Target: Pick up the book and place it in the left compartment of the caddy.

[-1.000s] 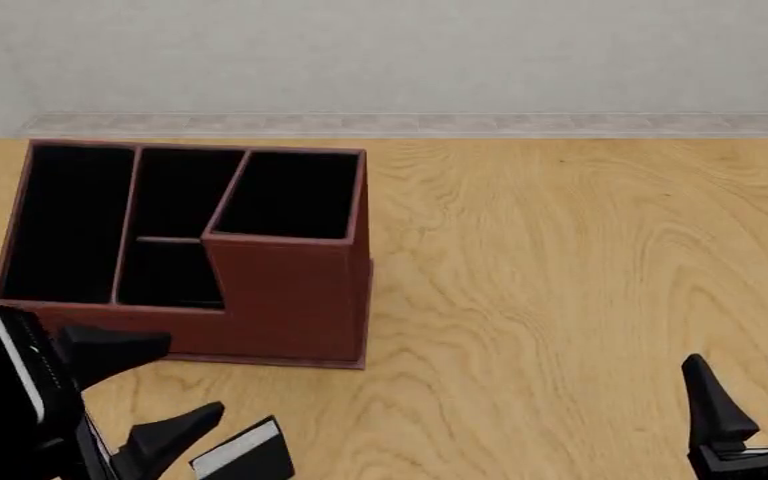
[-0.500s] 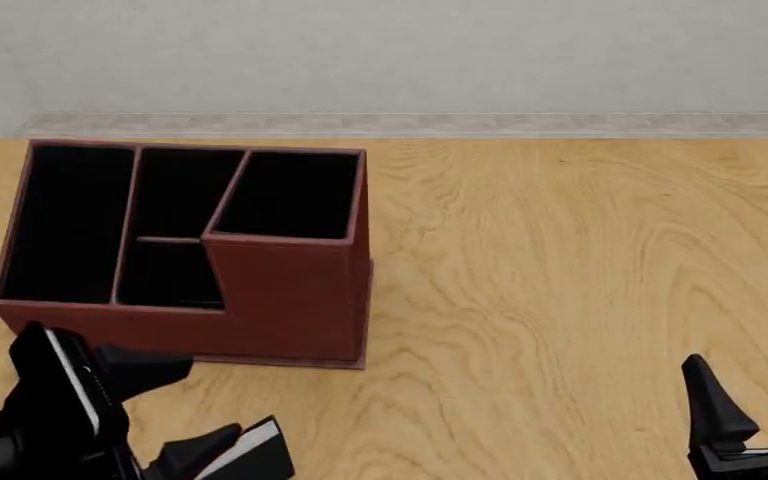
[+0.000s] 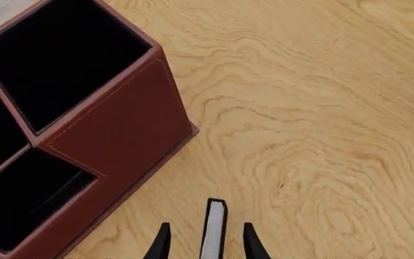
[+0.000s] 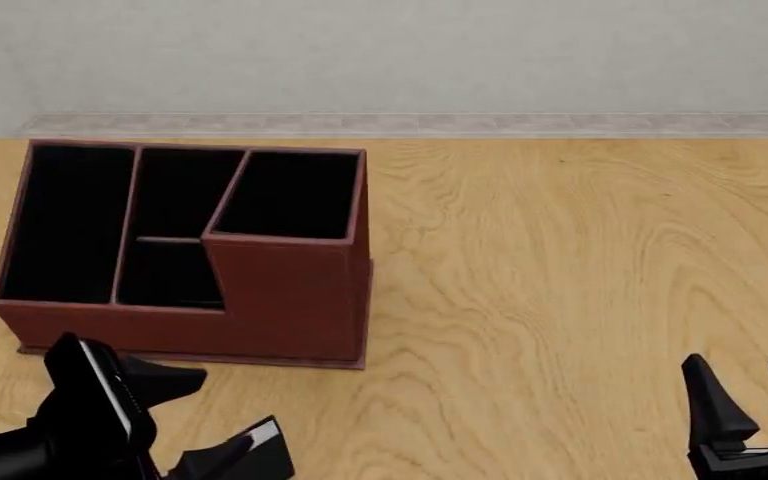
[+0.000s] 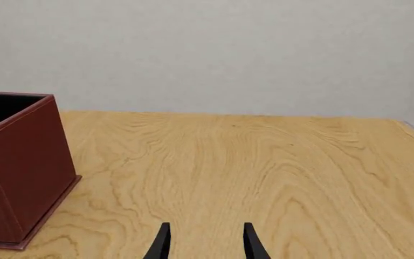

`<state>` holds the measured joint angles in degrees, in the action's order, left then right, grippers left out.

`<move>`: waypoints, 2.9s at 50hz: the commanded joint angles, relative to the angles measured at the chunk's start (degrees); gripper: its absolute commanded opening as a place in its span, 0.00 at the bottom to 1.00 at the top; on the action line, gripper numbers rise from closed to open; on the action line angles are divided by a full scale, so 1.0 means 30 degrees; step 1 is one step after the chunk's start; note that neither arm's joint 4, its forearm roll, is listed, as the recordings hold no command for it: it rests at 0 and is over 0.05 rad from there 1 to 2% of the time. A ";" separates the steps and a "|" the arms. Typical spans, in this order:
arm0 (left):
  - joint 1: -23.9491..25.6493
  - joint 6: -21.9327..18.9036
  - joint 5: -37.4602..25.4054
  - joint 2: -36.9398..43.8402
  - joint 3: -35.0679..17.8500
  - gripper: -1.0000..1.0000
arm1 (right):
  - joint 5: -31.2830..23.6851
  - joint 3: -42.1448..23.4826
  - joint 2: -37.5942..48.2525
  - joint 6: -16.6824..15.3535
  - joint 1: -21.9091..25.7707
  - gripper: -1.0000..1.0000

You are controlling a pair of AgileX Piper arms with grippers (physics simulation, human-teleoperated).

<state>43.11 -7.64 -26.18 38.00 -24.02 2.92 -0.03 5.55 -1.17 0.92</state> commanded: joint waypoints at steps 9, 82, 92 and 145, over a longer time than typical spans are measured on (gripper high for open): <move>0.0097 0.0033 0.0552 0.0346 0.0603 1.00 | -0.0072 0.0003 -0.0097 -0.0017 -0.0021 1.00; 0.0449 0.0739 0.2748 0.1905 0.2290 1.00 | 0.0186 0.0003 0.0308 -0.0008 0.0044 1.00; 0.0468 0.0895 0.2964 0.2025 0.2459 1.00 | 0.0130 0.0002 0.0252 -0.0041 0.0042 1.00; 0.0345 0.1267 0.3087 0.2532 0.2823 1.00 | 0.0110 -0.0001 0.0195 0.0002 0.0038 1.00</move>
<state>44.32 -3.99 -17.20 45.35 -15.79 3.25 -0.03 6.14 -1.17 1.02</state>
